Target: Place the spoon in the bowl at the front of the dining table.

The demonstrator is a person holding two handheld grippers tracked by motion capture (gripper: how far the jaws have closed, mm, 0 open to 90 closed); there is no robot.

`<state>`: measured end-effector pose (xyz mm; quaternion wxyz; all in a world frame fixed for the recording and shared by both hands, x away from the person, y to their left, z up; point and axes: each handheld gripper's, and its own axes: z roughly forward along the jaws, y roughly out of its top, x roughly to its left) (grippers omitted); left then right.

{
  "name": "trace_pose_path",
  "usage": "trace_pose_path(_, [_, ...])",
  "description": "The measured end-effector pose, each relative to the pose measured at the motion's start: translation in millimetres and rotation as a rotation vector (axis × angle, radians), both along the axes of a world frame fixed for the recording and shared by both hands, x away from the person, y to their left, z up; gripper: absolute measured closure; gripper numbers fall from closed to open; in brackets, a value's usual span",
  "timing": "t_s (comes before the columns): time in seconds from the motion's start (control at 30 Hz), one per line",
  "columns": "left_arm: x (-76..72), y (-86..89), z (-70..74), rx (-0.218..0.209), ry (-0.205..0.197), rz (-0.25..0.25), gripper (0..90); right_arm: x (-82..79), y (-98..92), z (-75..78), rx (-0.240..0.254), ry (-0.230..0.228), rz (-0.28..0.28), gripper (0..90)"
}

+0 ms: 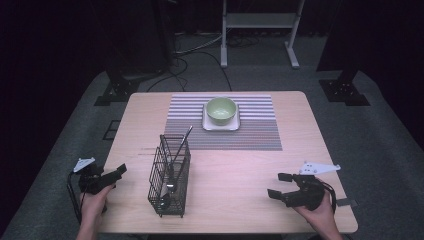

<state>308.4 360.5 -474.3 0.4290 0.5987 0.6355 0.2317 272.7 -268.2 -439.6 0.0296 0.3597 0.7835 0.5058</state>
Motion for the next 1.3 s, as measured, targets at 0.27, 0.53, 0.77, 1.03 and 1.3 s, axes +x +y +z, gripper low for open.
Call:
trace_pose_path(0.27, [-0.4, -0.1, 0.2, 0.000, 0.001, 0.002, 1.3, 8.9, 15.8, 3.1, -0.004, 0.035, 0.061, 15.1])
trace_pose_path(0.53, [-1.0, 0.0, -0.4, -0.001, 0.002, -0.003, 1.3, 20.3, 32.0, 18.2, 0.008, 0.047, 0.113, 15.0])
trace_pose_path(0.77, [-1.0, -0.8, 0.4, -0.002, -0.004, -0.002, 1.3, 26.8, 47.8, 32.5, -0.001, 0.055, 0.157, 15.0])
trace_pose_path(1.03, [-0.3, -1.0, 0.0, 0.000, 0.000, -0.003, 1.3, 34.0, 65.2, 47.5, 0.004, 0.065, 0.204, 15.1])
trace_pose_path(1.3, [-0.5, -0.7, 0.0, -0.001, -0.001, -0.004, 1.3, 39.1, 82.1, 59.0, 0.002, 0.072, 0.247, 15.1])
